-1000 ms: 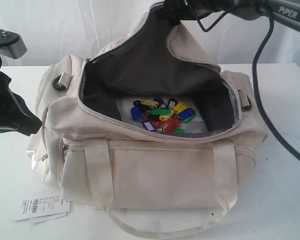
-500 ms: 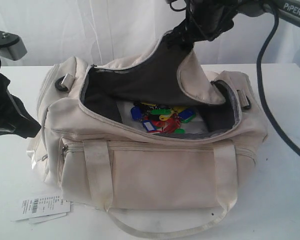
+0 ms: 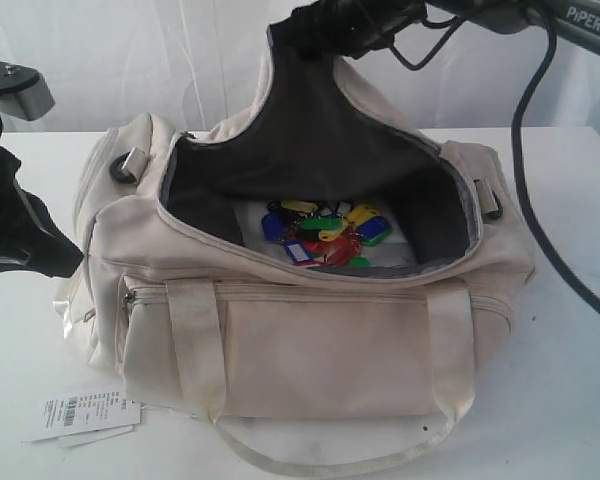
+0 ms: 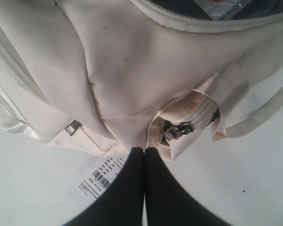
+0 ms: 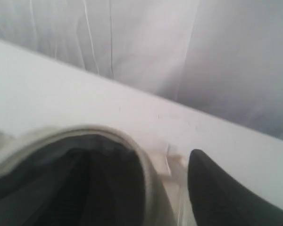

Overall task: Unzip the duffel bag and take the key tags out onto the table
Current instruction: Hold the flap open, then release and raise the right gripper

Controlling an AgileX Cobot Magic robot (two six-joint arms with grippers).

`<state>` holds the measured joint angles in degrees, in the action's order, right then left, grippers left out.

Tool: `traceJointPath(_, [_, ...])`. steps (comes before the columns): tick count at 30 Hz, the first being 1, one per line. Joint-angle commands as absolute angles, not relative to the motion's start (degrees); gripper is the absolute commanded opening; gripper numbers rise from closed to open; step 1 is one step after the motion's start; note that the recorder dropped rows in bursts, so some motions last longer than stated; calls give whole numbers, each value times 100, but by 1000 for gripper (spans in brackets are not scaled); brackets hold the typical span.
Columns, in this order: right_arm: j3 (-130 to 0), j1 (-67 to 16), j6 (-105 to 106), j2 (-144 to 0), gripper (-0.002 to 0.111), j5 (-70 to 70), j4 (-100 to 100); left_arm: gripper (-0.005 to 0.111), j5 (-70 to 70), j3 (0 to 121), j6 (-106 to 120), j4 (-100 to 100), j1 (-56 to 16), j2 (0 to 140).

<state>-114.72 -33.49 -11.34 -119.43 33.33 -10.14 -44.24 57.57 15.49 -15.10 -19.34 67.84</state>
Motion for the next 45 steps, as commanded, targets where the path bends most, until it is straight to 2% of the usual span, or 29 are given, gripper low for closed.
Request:
traceJointPath(1, [-11812,-2990,-2058,-12202,52,2689,-1206,0,-4504,5787,1540,-1581,-1968,6736])
traceJointPath(3, [-12029,-2793,-2272,-12374,52,3065,-928,0,-4504,5787,1540,-1581,-1968,6736])
traceJointPath(9, [-12219,-2561,-944,-12400,58,3747,785,0,-4517,5787,1540,-1581,-1968,6736])
traceJointPath(15, [-12219,-2561,-465,-11983,58,4332,786,0,-4546,5787,1540,-1581,-1968,6736])
traceJointPath(23, [-12219,-2561,-107,-11657,56,5916,725,0,-4546,5787,1540,-1581,-1968,6736])
traceJointPath(28, [-12219,-2572,536,-11516,38,6895,1280,0,-4544,5787,1540,-1621,-1968,6736])
traceJointPath(32, [-12055,-2678,1154,-11421,5,6996,2150,0,-4544,5787,1540,-1632,-1968,6736])
traceJointPath(33, [-11980,-2757,1304,-11380,0,6996,2291,0,-4544,5787,1540,-1632,-1968,6736])
traceJointPath(37, [-11645,-3098,1415,-11325,0,6996,2076,0,-4559,5787,1540,-1632,-1968,6736])
traceJointPath(45, [-11186,-3292,455,-11600,0,6557,-402,0,-4570,5787,1540,-1632,-1968,6736])
